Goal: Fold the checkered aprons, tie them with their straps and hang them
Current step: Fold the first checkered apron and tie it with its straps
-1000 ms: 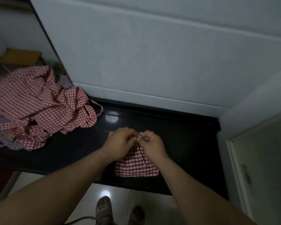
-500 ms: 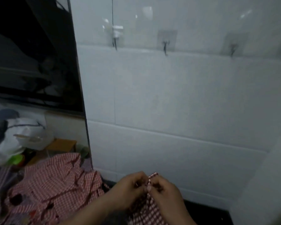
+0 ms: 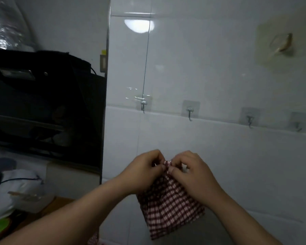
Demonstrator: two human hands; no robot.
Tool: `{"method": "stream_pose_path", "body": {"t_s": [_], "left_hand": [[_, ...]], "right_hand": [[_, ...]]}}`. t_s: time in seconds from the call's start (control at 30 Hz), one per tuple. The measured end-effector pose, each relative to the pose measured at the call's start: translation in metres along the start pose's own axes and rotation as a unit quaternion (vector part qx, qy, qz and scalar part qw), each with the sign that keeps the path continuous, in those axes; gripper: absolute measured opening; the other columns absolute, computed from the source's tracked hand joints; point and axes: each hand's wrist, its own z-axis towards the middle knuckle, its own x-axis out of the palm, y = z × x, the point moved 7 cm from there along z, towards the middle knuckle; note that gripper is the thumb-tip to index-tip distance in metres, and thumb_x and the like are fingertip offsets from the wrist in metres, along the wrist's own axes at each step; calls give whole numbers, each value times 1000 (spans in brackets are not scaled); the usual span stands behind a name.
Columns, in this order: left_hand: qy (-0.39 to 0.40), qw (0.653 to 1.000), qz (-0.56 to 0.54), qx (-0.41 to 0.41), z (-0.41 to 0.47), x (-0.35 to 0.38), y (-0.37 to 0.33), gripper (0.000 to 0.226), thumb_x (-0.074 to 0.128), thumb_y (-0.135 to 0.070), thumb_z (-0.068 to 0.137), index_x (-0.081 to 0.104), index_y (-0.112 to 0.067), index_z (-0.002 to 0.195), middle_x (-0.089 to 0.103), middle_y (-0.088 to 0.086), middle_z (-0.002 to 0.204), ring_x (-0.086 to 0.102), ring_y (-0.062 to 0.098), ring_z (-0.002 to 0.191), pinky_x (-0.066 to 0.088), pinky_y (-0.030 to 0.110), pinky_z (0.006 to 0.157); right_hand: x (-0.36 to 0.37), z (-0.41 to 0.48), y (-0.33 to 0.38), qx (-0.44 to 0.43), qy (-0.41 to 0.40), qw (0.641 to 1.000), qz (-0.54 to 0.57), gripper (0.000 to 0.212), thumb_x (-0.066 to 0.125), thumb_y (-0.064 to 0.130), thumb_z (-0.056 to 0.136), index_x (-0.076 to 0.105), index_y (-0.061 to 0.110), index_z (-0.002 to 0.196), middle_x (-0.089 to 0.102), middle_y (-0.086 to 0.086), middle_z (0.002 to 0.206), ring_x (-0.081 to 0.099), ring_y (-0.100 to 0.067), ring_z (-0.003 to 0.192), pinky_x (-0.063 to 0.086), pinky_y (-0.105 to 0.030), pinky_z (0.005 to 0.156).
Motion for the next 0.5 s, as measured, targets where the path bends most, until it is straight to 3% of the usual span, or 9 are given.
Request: {"method": "stream_pose_path", "body": {"t_s": [0.1,0.2,0.3,0.5], "left_hand": [[-54,998,42,12,19,-43,-11,10,64,-30,101,65,-30,91,69,-10,92,64,8,84,55,30,74],[-98,993,69,5,36,-79,-16,12,59,-28,102,63,-28,92,69,-8,89,65,8,83,55,30,73],[-165,982,95,2,56,-110,-19,14,57,-28,101,63,-28,88,68,-9,86,64,9,81,58,37,77],[-206,972,110,-14,93,-143,-8,17,58,-29,96,63,-27,79,68,-9,80,65,16,81,57,47,85]], "right_hand": [[-5,39,30,-36,-5,999,-35,17,69,34,93,61,38,80,67,22,103,57,4,106,43,-15,89],[1,73,51,-18,-23,1000,-1,16,61,38,99,60,31,84,68,10,82,63,-8,75,53,-31,67],[6,103,65,3,-76,997,10,16,56,36,98,55,29,84,65,5,75,60,-13,66,52,-41,64],[14,149,72,62,-134,989,-4,18,54,41,95,56,28,83,66,8,76,61,-9,71,52,-38,65]]}}
